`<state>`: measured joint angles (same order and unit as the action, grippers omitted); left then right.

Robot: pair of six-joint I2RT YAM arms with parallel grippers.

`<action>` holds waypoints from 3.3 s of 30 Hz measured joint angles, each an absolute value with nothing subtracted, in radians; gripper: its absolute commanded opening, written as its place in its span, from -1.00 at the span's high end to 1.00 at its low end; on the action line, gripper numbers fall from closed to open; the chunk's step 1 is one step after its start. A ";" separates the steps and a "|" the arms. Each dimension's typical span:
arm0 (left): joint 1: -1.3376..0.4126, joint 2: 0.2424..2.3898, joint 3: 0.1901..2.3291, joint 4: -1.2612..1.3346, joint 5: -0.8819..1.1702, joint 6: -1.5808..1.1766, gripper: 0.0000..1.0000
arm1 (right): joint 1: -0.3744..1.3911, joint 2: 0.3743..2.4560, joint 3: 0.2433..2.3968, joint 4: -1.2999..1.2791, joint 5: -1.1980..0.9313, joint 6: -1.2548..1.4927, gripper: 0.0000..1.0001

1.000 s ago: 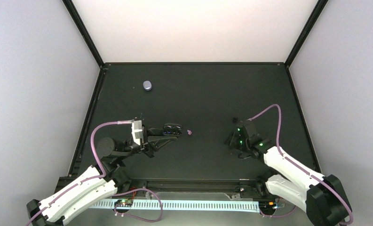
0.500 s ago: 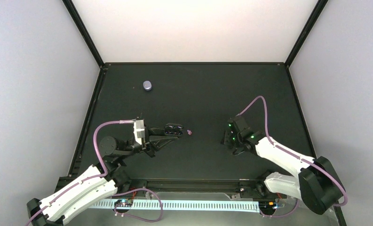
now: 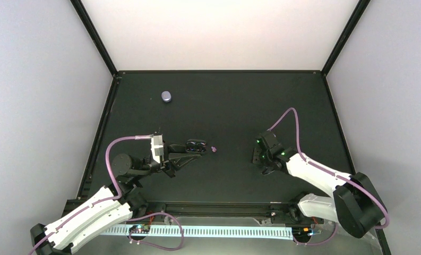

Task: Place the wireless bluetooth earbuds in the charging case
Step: Pick up the earbud from the center of the board.

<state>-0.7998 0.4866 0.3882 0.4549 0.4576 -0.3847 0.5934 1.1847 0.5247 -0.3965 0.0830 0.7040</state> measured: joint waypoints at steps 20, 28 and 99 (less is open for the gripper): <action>-0.800 0.488 0.388 0.455 0.458 -0.385 0.97 | 0.595 1.182 0.517 -0.404 0.123 0.704 0.34; -0.800 0.493 0.388 0.450 0.458 -0.385 0.97 | 0.595 1.180 0.517 -0.413 0.141 0.704 0.43; -0.800 0.516 0.389 0.449 0.492 -0.384 0.97 | 0.595 0.859 0.642 -0.517 0.020 0.472 0.98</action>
<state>-0.7998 0.5159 0.3885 0.4492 0.4923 -0.3836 0.5945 0.8593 0.6422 -0.5167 0.0204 0.4721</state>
